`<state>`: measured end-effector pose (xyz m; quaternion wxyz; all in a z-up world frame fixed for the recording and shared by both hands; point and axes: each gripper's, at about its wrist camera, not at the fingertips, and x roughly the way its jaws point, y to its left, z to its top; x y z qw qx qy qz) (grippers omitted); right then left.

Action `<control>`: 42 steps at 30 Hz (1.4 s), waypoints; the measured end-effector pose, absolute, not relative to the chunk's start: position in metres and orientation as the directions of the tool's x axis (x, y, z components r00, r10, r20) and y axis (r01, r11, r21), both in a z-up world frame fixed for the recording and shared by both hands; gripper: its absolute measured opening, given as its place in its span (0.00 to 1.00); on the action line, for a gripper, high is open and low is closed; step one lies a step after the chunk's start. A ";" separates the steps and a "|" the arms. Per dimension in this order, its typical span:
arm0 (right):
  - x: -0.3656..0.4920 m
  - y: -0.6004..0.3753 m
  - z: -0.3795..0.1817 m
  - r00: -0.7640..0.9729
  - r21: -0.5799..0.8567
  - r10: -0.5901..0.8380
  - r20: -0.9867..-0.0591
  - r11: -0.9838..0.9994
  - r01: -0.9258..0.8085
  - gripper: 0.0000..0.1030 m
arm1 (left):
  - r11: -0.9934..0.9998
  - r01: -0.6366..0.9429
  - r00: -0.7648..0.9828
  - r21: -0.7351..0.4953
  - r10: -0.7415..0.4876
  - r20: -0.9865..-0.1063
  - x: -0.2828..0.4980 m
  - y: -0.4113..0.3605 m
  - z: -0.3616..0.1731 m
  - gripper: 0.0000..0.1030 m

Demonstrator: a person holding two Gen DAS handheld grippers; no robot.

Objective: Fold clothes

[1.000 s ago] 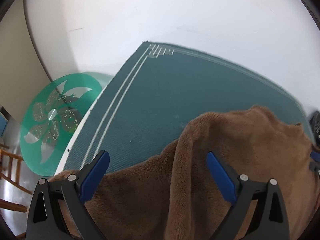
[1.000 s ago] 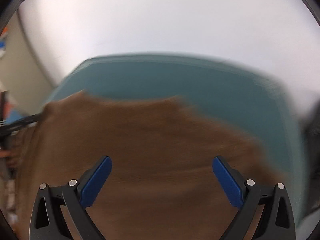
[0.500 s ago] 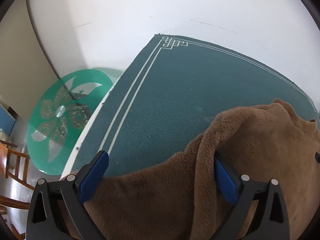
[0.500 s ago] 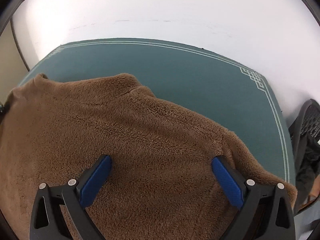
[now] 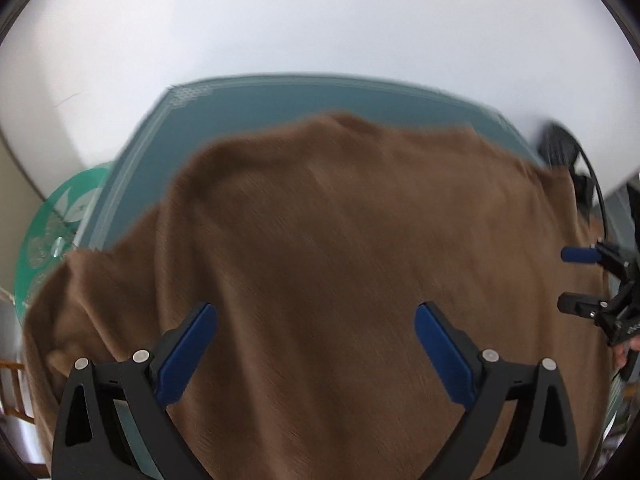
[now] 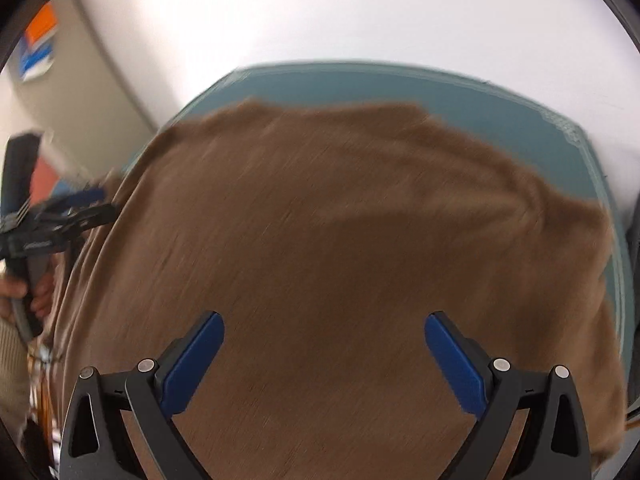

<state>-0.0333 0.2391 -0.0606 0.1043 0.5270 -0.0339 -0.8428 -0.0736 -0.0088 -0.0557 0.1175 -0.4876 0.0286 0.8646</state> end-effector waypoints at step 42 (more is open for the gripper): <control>0.254 0.385 -0.016 -0.723 0.020 0.129 -0.679 -0.981 -0.195 0.93 | -0.995 -0.103 -0.501 -0.014 0.064 -0.863 0.002 0.029 -0.092 0.99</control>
